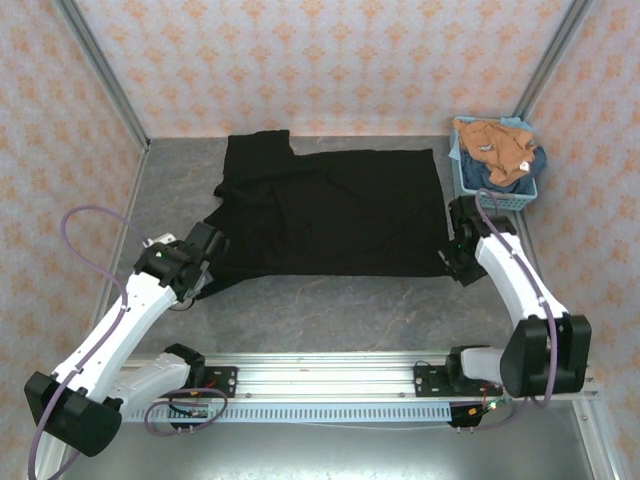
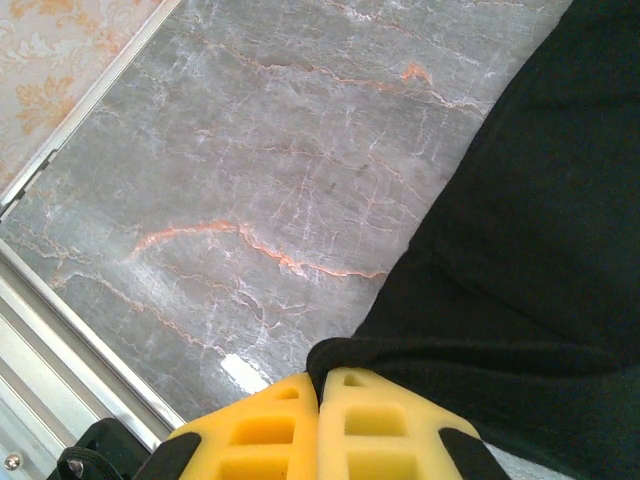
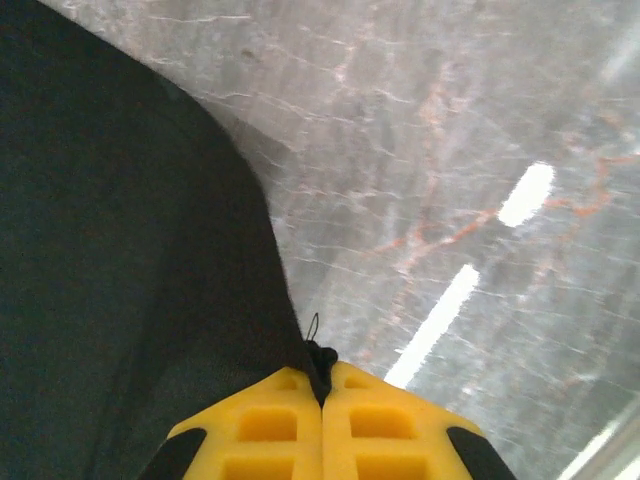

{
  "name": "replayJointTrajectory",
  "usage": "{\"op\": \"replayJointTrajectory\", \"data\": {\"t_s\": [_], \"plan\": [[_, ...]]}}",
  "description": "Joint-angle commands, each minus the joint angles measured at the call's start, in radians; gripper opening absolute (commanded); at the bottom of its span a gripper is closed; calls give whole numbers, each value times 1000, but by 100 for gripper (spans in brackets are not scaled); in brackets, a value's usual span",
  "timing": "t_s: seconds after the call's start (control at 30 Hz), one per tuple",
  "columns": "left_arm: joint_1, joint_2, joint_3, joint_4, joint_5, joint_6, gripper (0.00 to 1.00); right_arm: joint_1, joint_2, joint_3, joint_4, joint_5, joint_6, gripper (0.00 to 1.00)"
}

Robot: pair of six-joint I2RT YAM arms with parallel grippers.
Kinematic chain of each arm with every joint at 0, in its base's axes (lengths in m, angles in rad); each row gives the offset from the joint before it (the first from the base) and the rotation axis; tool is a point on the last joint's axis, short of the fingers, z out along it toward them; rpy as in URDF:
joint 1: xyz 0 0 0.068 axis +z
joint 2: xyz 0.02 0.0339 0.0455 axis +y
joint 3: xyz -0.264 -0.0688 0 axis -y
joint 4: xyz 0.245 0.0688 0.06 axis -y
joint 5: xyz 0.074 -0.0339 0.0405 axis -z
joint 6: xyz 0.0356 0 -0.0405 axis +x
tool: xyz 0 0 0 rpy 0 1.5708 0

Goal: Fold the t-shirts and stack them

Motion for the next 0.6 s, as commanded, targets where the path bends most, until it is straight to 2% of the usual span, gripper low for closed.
{"op": "replayJointTrajectory", "data": {"t_s": [0.0,0.13,0.27,0.37,0.57], "plan": [[8,-16,-11,-50,-20,-46,0,-6,-36,-65,-140,58,5,0],[7,-52,-30,-75,40,-73,0,-6,-62,-143,-115,27,42,0],[-9,-116,-2,-82,110,-63,0,-6,-94,-122,-127,52,35,0],[-68,-162,34,-29,205,-35,0,-6,-99,-81,-135,80,4,0],[-246,-179,87,-106,242,-107,0,-6,-85,-27,-132,87,-46,0]]}}
